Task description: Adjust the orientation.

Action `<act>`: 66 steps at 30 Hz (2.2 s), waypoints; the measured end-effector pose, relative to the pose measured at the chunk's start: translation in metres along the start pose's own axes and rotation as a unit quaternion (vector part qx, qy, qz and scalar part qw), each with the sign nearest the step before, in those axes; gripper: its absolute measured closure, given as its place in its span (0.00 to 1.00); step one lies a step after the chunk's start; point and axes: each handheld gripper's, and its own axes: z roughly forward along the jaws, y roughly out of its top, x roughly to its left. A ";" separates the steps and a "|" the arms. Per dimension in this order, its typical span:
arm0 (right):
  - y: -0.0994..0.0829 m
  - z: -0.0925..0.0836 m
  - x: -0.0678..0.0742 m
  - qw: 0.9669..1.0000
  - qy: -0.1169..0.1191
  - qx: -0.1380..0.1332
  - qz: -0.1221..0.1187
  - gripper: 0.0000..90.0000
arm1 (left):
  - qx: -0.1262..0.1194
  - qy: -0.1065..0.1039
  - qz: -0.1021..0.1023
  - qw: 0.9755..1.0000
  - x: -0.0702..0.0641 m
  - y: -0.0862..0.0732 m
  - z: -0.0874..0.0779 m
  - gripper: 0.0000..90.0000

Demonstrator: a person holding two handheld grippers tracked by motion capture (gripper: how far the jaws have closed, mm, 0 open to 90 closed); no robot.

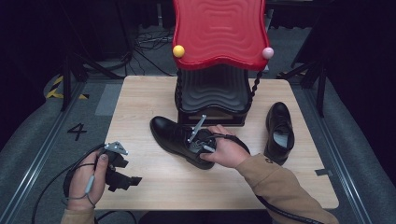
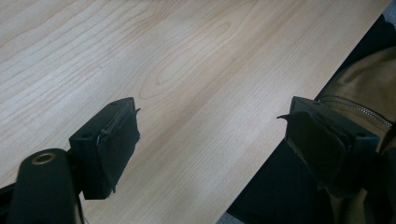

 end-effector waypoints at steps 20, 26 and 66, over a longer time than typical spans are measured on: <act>-0.025 -0.039 0.052 0.999 0.036 -0.034 -0.006 0.92 | -0.004 -0.002 0.006 1.000 0.002 0.007 -0.001 0.20; -0.047 -0.050 0.064 0.998 0.028 -0.048 0.009 0.91 | -0.006 -0.005 0.015 1.000 0.004 0.016 0.001 0.20; -0.108 -0.048 0.058 0.990 -0.004 -0.023 0.139 0.74 | 0.003 -0.017 0.031 0.999 0.005 0.027 0.010 0.20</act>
